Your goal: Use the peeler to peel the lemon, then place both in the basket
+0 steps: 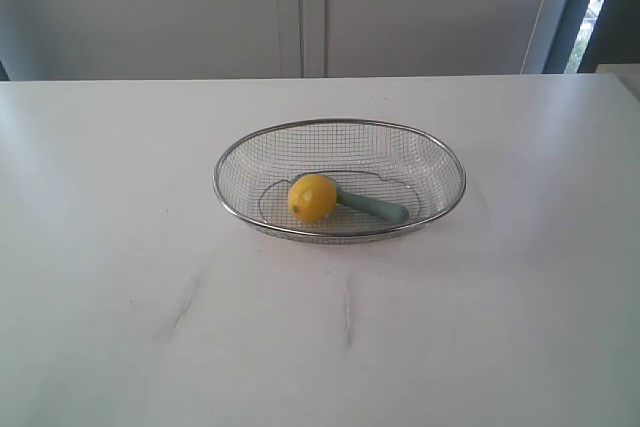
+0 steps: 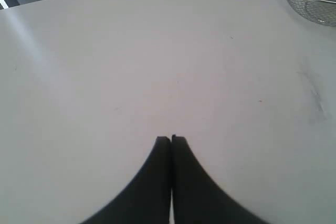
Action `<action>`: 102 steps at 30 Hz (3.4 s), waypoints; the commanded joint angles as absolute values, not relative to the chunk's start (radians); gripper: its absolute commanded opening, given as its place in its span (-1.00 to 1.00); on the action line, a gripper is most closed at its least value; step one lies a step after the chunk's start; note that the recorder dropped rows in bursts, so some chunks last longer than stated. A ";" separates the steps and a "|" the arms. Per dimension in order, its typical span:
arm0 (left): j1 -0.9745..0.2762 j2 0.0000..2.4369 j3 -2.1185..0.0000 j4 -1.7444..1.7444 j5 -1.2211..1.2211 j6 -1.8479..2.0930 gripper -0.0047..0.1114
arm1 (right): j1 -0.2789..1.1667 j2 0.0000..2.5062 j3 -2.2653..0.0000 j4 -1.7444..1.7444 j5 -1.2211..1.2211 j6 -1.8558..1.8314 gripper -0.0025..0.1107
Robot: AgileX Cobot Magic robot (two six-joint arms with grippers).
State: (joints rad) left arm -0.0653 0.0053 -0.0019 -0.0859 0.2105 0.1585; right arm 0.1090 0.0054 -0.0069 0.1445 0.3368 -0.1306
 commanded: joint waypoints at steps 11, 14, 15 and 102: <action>-0.060 0.000 0.000 -0.089 0.209 0.158 -0.91 | 0.100 0.000 0.000 0.137 0.336 -0.130 -0.96; -0.060 0.000 0.000 -0.089 0.209 0.158 -0.91 | 0.100 0.000 0.000 0.130 0.336 -0.130 -0.96; -0.060 0.000 0.000 -0.089 0.209 0.158 -0.91 | 0.100 0.000 0.000 0.119 0.336 -0.130 -0.96; -0.060 0.000 0.000 -0.089 0.209 0.158 -0.91 | 0.109 0.000 0.000 0.053 0.336 -0.062 -0.96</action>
State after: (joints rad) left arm -0.0653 0.0053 -0.0019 -0.0859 0.2105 0.1585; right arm 0.1050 0.0054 -0.0054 0.0502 0.3388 -0.0645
